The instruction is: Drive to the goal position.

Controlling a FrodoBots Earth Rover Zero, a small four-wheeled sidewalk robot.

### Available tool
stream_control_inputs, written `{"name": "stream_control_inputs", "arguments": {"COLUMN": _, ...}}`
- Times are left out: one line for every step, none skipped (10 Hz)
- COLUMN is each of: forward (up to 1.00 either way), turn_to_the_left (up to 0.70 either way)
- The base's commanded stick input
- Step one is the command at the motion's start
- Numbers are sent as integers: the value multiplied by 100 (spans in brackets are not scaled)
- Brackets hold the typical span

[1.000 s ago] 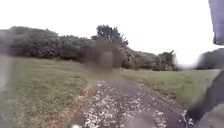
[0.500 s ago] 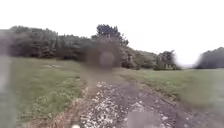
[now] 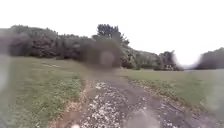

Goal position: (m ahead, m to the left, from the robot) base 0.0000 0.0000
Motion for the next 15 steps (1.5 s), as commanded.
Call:
{"name": "stream_control_inputs", "arguments": {"forward": 50, "turn_to_the_left": -1}}
{"name": "stream_control_inputs", "arguments": {"forward": 50, "turn_to_the_left": -1}}
{"name": "stream_control_inputs", "arguments": {"forward": 50, "turn_to_the_left": -1}}
{"name": "stream_control_inputs", "arguments": {"forward": 50, "turn_to_the_left": -1}}
{"name": "stream_control_inputs", "arguments": {"forward": 50, "turn_to_the_left": -1}}
{"name": "stream_control_inputs", "arguments": {"forward": 50, "turn_to_the_left": -1}}
{"name": "stream_control_inputs", "arguments": {"forward": 50, "turn_to_the_left": -1}}
{"name": "stream_control_inputs", "arguments": {"forward": 50, "turn_to_the_left": -1}}
{"name": "stream_control_inputs", "arguments": {"forward": 50, "turn_to_the_left": -1}}
{"name": "stream_control_inputs", "arguments": {"forward": 50, "turn_to_the_left": -1}}
{"name": "stream_control_inputs", "arguments": {"forward": 50, "turn_to_the_left": -1}}
{"name": "stream_control_inputs", "arguments": {"forward": 50, "turn_to_the_left": -1}}
{"name": "stream_control_inputs", "arguments": {"forward": 50, "turn_to_the_left": -1}}
{"name": "stream_control_inputs", "arguments": {"forward": 50, "turn_to_the_left": -1}}
{"name": "stream_control_inputs", "arguments": {"forward": 50, "turn_to_the_left": -1}}
